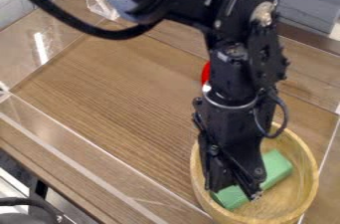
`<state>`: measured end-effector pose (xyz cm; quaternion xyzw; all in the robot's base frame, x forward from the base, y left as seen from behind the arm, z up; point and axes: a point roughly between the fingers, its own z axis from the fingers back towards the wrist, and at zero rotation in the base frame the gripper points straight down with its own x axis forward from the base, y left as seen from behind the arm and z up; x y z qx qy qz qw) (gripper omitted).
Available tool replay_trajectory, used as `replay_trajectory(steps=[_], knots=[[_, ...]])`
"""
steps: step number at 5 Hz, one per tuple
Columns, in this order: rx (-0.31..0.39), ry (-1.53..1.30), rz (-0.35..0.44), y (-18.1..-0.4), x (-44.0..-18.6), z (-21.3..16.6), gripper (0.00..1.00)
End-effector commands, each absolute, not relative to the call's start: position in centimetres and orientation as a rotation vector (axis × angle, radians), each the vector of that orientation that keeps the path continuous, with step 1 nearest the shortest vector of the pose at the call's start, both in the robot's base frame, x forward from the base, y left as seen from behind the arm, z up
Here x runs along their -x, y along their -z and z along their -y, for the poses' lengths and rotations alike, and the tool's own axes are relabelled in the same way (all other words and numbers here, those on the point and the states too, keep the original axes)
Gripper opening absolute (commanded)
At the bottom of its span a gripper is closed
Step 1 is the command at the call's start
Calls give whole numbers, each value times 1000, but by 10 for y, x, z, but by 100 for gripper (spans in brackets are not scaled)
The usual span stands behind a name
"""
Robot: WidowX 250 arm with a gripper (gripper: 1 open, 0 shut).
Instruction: Put the green block in the brown bowl
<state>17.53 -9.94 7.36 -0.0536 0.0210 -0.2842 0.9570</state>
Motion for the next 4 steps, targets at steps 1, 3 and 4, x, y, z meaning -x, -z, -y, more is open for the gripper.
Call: replay_trajectory(steps=[1, 3, 4], knots=[[113, 524, 18, -91, -185, 98, 0], [118, 462, 34, -103, -190, 82, 0], [118, 443, 40, -105, -196, 71, 0]])
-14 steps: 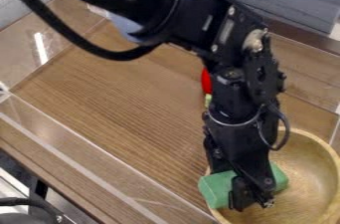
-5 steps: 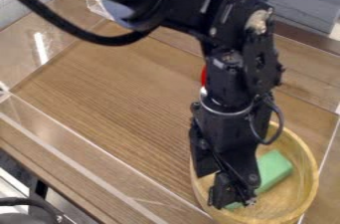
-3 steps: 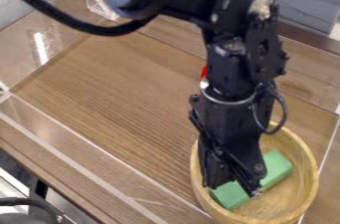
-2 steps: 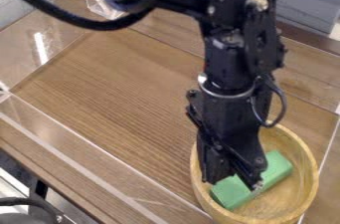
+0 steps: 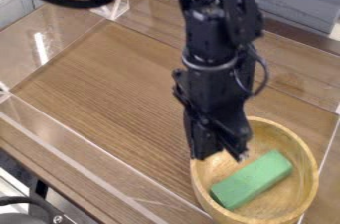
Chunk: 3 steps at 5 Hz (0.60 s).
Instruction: Put the green block in the brown bowl
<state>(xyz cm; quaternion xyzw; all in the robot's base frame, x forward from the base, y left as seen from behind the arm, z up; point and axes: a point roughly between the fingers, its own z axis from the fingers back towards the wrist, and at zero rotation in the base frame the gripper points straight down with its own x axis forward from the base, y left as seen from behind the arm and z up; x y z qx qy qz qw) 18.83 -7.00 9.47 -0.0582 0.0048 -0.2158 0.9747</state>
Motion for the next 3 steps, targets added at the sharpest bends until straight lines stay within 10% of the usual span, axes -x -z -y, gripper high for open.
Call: replay_trajectory(steps=[1, 3], knots=[[125, 430, 47, -108, -199, 67, 0], [132, 371, 62, -122, -202, 83, 0]])
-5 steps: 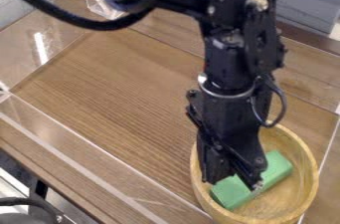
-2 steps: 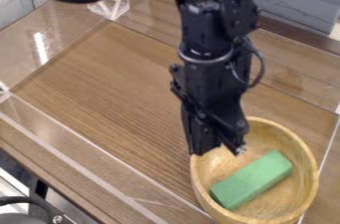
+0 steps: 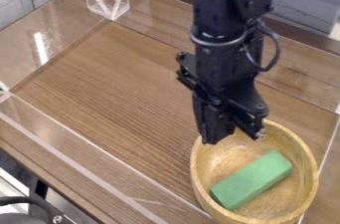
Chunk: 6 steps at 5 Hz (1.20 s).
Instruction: Put the green block in the brown bowl
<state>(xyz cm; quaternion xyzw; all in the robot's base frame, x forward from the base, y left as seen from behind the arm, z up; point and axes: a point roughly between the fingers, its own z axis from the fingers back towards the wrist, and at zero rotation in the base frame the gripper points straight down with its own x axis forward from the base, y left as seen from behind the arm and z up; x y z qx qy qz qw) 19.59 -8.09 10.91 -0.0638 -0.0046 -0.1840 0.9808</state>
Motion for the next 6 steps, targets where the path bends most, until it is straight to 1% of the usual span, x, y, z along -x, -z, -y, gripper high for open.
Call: replay_trajectory(steps=[1, 2, 4, 6], knots=[[134, 299, 72, -122, -210, 88, 0], [136, 228, 79, -121, -219, 89, 0], [135, 155, 91, -102, -236, 74, 0], [122, -52, 106, -111, -248, 74, 0]])
